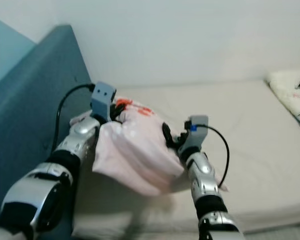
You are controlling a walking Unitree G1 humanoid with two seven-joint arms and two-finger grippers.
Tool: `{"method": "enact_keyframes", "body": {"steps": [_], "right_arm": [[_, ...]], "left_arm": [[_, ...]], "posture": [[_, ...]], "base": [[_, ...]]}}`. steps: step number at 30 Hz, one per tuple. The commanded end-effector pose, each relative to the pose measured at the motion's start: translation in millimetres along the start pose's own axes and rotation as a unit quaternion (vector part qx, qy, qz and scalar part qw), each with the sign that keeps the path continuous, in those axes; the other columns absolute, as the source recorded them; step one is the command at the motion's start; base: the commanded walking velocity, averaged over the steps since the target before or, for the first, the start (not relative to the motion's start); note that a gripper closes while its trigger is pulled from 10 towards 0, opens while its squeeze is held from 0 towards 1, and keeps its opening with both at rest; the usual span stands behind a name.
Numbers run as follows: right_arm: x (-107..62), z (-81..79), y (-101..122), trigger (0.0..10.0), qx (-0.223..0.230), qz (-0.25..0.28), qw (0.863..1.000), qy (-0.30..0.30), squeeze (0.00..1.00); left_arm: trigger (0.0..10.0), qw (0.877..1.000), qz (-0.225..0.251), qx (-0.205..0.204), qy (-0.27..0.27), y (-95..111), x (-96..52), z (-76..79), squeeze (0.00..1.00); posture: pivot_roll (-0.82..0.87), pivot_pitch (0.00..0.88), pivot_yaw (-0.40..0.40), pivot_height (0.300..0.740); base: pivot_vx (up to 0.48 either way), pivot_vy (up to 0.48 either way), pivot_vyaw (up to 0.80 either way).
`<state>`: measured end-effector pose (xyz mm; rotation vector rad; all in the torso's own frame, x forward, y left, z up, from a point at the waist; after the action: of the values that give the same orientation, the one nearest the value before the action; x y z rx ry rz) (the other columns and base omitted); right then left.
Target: Clean up the room
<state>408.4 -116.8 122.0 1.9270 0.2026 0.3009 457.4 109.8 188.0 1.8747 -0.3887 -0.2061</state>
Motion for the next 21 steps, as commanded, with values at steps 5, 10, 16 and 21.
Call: {"method": "enact_keyframes", "body": {"steps": [5,10,16,21], "right_arm": [[-3.2,-1.0,-8.1,10.0,0.003,-0.011,1.000,-0.001,0.00],[-3.5,1.7,-7.6,10.0,-0.003,-0.011,1.000,-0.008,0.00],[-3.6,10.8,-1.2,10.0,-0.019,-0.003,0.999,-0.031,0.00],[-7.1,15.6,2.3,10.0,-0.021,0.004,0.999,-0.038,0.00]], "left_arm": [[10.0,0.999,0.024,0.028,-0.010,5.4,-4.6,-5.9,0.00],[10.0,0.996,0.070,0.011,-0.056,15.8,-8.1,6.7,0.00],[10.0,0.975,0.213,-0.039,-0.045,91.0,-1.2,-2.3,0.00],[10.0,0.944,0.323,-0.046,0.040,186.8,-0.4,-45.4,0.00]], "posture": [[-0.18,0.067,0.036,0.740],[-0.18,0.069,0.032,0.740],[-0.19,0.077,0.029,0.740],[-0.21,0.082,0.029,0.740]], "base": [[0.000,0.000,0.00],[0.000,0.000,0.00],[0.000,0.000,0.00],[0.000,0.000,0.00]]}}
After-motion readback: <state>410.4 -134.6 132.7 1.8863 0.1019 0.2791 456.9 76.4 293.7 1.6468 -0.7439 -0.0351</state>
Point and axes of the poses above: a point about 5 cm out from each wrist's last joint towards the gripper, its own x axis pointing out of the wrist towards the gripper, its own y axis along the axis of the wrist's last joint, z = x × y, the point moved 6 cm from there along x, pointing out of the wrist towards the gripper, and after that the axes turned 10 degrees about x, right-handed, at the moved point
